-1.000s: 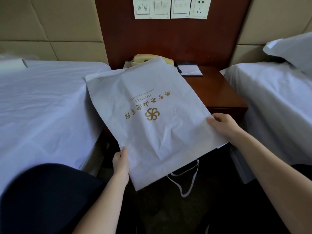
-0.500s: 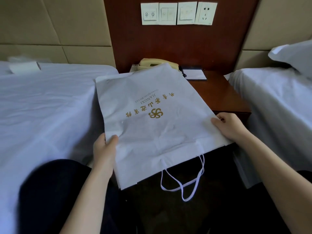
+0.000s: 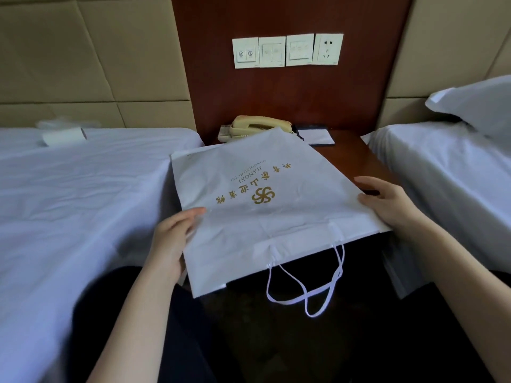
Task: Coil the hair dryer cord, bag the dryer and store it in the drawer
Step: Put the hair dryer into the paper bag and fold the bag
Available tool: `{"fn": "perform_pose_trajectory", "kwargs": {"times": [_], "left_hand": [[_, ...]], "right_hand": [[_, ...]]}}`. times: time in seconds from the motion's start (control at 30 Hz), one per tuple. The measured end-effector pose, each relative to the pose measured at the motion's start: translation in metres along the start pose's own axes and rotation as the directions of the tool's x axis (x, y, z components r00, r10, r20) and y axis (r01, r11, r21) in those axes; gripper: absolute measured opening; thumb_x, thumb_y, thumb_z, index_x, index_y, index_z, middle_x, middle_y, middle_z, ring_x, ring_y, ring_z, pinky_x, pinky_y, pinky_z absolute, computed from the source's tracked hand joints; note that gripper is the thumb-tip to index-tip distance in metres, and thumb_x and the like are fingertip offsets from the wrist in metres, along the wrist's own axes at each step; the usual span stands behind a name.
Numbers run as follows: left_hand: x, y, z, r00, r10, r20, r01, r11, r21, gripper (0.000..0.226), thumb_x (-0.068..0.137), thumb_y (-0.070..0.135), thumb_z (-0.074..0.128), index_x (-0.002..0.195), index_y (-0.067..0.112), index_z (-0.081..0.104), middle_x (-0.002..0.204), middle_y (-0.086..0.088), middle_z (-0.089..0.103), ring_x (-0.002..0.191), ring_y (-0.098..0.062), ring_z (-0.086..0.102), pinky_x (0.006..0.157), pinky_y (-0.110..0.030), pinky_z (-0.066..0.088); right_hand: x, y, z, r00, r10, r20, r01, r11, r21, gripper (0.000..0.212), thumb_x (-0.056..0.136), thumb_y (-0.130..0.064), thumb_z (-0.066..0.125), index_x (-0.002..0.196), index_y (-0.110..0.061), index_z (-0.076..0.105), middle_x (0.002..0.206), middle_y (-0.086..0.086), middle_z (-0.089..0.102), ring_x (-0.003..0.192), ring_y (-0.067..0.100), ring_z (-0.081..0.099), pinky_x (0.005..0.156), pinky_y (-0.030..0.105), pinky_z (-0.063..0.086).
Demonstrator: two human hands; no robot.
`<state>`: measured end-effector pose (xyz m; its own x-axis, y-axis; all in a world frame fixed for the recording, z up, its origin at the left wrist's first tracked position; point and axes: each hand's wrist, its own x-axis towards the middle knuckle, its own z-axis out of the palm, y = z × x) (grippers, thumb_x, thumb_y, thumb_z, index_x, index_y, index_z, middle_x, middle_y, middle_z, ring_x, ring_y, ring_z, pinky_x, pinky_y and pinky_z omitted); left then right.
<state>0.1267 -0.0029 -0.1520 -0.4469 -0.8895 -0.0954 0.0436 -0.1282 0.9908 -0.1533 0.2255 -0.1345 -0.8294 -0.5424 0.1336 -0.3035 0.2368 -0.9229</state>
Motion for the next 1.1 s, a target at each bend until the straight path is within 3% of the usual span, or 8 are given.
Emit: {"fn": "perform_pose_trajectory", "kwargs": {"times": [0.27, 0.4, 0.47, 0.57, 0.63, 0.77, 0.93, 1.1], "left_hand": [[0.034, 0.053, 0.009, 0.984, -0.158, 0.085, 0.169, 0.975, -0.143, 0.025, 0.083, 0.012, 0.064, 0.107, 0.008, 0.069, 0.094, -0.013, 0.07, 0.07, -0.022, 0.066, 0.056, -0.026, 0.054], [0.047, 0.079, 0.023, 0.98, -0.173, 0.095, 0.192, 0.947, -0.256, 0.027, 0.091, 0.03, 0.047, 0.083, 0.01, 0.063, 0.056, -0.005, 0.067, 0.046, -0.019, 0.063, 0.05, -0.024, 0.046], [0.061, 0.086, 0.026, 0.981, -0.177, 0.076, 0.192, 0.928, -0.319, 0.048, 0.095, 0.046, 0.028, 0.089, 0.011, 0.061, 0.072, -0.01, 0.067, 0.063, -0.024, 0.063, 0.059, -0.03, 0.043], [0.087, 0.092, 0.027, 0.969, -0.195, 0.15, 0.245, 0.811, -0.53, 0.058, 0.096, 0.052, 0.025, 0.108, 0.004, 0.056, 0.093, -0.015, 0.062, 0.082, -0.026, 0.059, 0.066, -0.036, 0.049], [0.104, 0.091, 0.028, 0.969, -0.189, 0.162, 0.249, 0.721, -0.647, 0.059, 0.096, 0.05, 0.028, 0.119, -0.001, 0.049, 0.099, -0.02, 0.061, 0.092, -0.03, 0.061, 0.056, -0.03, 0.057], [0.131, 0.08, 0.032, 0.965, -0.229, 0.13, 0.257, 0.709, -0.657, 0.076, 0.094, 0.054, 0.03, 0.132, -0.011, 0.035, 0.129, -0.03, 0.048, 0.12, -0.038, 0.052, 0.068, -0.032, 0.059], [0.155, 0.059, 0.044, 0.978, -0.2, -0.06, 0.126, 0.796, -0.592, 0.072, 0.094, 0.052, 0.025, 0.135, -0.005, 0.038, 0.128, -0.022, 0.053, 0.122, -0.032, 0.052, 0.091, -0.037, 0.043], [0.168, 0.023, 0.05, 0.96, 0.007, -0.279, -0.116, 0.919, -0.377, 0.024, 0.097, 0.018, 0.035, 0.089, 0.012, 0.057, 0.102, -0.011, 0.061, 0.09, -0.015, 0.064, 0.064, -0.018, 0.048]], "right_hand": [[0.023, -0.046, 0.001, 0.999, 0.022, 0.028, -0.029, 0.957, 0.289, 0.024, 0.093, -0.001, 0.047, 0.104, -0.009, 0.065, 0.086, 0.011, 0.065, 0.055, 0.009, 0.063, 0.05, 0.015, 0.051], [0.041, -0.063, 0.007, 0.987, 0.098, 0.125, -0.146, 0.87, 0.471, 0.027, 0.087, 0.0, 0.056, 0.11, -0.011, 0.062, 0.086, 0.002, 0.064, 0.065, 0.009, 0.067, 0.059, 0.013, 0.052], [0.059, -0.07, 0.009, 0.981, 0.099, 0.164, -0.172, 0.831, 0.529, 0.038, 0.078, 0.004, 0.065, 0.107, -0.02, 0.061, 0.097, -0.011, 0.065, 0.092, 0.015, 0.065, 0.082, 0.019, 0.051], [0.084, -0.075, 0.021, 0.984, 0.149, 0.1, -0.171, 0.622, 0.764, 0.009, 0.091, -0.006, 0.049, 0.094, -0.008, 0.058, 0.059, -0.001, 0.069, 0.062, 0.015, 0.067, 0.058, 0.026, 0.057], [0.093, -0.087, 0.032, 0.962, 0.256, 0.094, -0.228, 0.567, 0.792, 0.019, 0.096, -0.012, 0.04, 0.083, -0.002, 0.051, 0.043, 0.007, 0.059, 0.039, 0.014, 0.061, 0.06, 0.031, 0.058], [0.12, -0.089, 0.05, 0.968, 0.237, 0.084, -0.204, 0.545, 0.813, 0.023, 0.096, -0.017, 0.04, 0.077, -0.005, 0.047, 0.06, 0.018, 0.069, 0.056, 0.023, 0.071, 0.064, 0.033, 0.061], [0.153, -0.087, 0.074, 0.984, 0.177, -0.007, -0.13, 0.746, 0.654, 0.018, 0.092, -0.006, 0.039, 0.094, 0.003, 0.054, 0.085, 0.019, 0.069, 0.066, 0.021, 0.072, 0.059, 0.023, 0.058], [0.179, -0.087, 0.095, 0.996, -0.05, -0.072, 0.06, 0.986, 0.156, 0.012, 0.082, -0.006, 0.053, 0.085, -0.005, 0.064, 0.094, 0.019, 0.07, 0.083, 0.024, 0.066, 0.078, 0.036, 0.053]]}}
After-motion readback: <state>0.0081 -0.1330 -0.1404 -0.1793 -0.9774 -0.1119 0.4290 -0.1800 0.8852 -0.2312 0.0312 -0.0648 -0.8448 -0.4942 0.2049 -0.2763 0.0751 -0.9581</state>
